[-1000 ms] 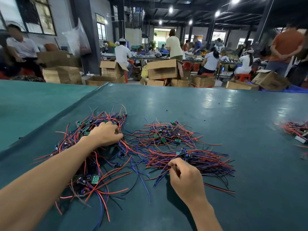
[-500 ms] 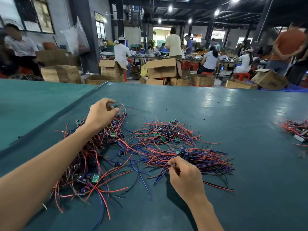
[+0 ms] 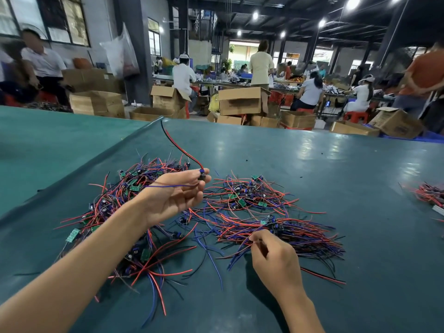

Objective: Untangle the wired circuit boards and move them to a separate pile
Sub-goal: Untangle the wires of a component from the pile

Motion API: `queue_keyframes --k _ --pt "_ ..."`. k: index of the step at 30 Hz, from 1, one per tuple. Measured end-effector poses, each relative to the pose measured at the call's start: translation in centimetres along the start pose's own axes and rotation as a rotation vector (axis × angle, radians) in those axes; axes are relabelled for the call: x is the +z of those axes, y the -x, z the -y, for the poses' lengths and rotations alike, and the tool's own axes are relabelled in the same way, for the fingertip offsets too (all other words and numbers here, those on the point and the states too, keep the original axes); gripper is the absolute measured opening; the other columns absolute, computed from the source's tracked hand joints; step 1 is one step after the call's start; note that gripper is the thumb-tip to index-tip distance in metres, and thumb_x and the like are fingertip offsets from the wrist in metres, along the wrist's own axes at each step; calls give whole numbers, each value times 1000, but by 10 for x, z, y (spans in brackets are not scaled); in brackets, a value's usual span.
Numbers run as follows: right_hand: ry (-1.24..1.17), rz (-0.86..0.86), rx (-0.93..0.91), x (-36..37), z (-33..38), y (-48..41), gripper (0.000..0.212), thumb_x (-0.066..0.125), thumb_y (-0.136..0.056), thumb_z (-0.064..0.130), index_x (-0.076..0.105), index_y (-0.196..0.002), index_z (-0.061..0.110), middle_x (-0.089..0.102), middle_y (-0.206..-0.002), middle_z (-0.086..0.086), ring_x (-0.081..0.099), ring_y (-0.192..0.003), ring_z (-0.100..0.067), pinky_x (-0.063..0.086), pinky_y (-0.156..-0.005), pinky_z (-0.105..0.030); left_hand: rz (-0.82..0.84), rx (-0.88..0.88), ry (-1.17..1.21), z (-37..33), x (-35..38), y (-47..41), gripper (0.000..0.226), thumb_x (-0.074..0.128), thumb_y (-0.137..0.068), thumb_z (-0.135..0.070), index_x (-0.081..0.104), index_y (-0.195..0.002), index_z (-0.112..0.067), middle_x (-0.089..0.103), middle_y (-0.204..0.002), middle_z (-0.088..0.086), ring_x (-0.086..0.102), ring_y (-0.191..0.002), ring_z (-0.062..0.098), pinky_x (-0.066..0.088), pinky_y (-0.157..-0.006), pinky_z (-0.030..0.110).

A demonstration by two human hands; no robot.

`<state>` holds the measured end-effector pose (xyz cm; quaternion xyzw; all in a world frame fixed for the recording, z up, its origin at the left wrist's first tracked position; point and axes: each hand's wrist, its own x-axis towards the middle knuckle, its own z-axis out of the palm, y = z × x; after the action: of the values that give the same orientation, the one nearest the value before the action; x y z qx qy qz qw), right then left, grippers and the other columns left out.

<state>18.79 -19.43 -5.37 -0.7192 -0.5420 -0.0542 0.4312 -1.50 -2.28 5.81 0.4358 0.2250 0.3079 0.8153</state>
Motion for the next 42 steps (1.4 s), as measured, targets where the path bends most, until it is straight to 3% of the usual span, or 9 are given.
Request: queue_keyframes --k 3,6,9,14,20,26,29,32,42 --pt "-145 -23 42 -2 4 1 22 73 -86 5 72 -90 27 70 -72 12 64 -65 -8 53 -62 -32 48 -20 -5 18 2 3 33 67 -87 -17 74 -117 -5 71 -106 5 66 -75 8 59 -64 25" --pt "-538 -35 170 -1 16 -5 19 71 -92 15 75 -94 34 68 -70 4 59 -61 -11 50 -56 -36 110 -66 -80 39 2 6 32 66 -89 -20 75 -117 -7 72 -105 3 68 -77 8 60 -66 28" --pt "-772 21 287 6 30 -21 16 73 -89 33 77 -105 31 69 -72 9 57 -60 -6 45 -55 -20 172 -55 -166 70 0 6 29 63 -95 -18 72 -118 -3 71 -107 11 69 -81 13 60 -71 30" --pt "-517 61 200 32 44 -24 12 74 -91 23 80 -99 18 75 -89 12 67 -87 2 52 -85 -23 217 18 -294 119 -4 10 24 56 -102 -16 71 -109 2 65 -95 15 64 -84 16 55 -74 27" --pt "-414 -57 96 37 34 -12 8 71 -93 22 77 -87 20 73 -84 13 68 -84 -4 49 -78 -20 228 65 -388 118 1 13 13 67 -95 -14 74 -102 -5 68 -89 11 65 -82 16 55 -77 26" --pt "-741 155 292 25 32 -12 2 78 -86 24 80 -85 22 77 -81 -1 71 -73 -15 55 -69 -30 242 81 -400 118 -3 16 34 71 -95 -31 71 -102 2 69 -93 19 63 -84 28 53 -74 28" --pt "-911 211 347 20 34 -9 28 82 -75 40 76 -86 15 72 -72 -14 64 -58 -23 51 -49 -31 263 89 -393 116 -3 18 24 69 -96 -31 75 -96 -8 71 -88 13 66 -76 22 54 -70 26" --pt "-993 251 394 21 32 -8 38 85 -71 41 73 -87 9 68 -70 -22 60 -54 -29 48 -45 -32 265 109 -397 115 -2 20 19 66 -98 -27 77 -94 -11 73 -85 10 67 -71 19 55 -67 24" --pt "-841 108 375 23 33 -13 11 78 -85 22 77 -81 11 64 -62 -21 51 -49 -22 43 -42 -27 173 62 -308 112 2 25 22 69 -92 -18 72 -96 4 69 -88 17 64 -73 21 55 -64 27"
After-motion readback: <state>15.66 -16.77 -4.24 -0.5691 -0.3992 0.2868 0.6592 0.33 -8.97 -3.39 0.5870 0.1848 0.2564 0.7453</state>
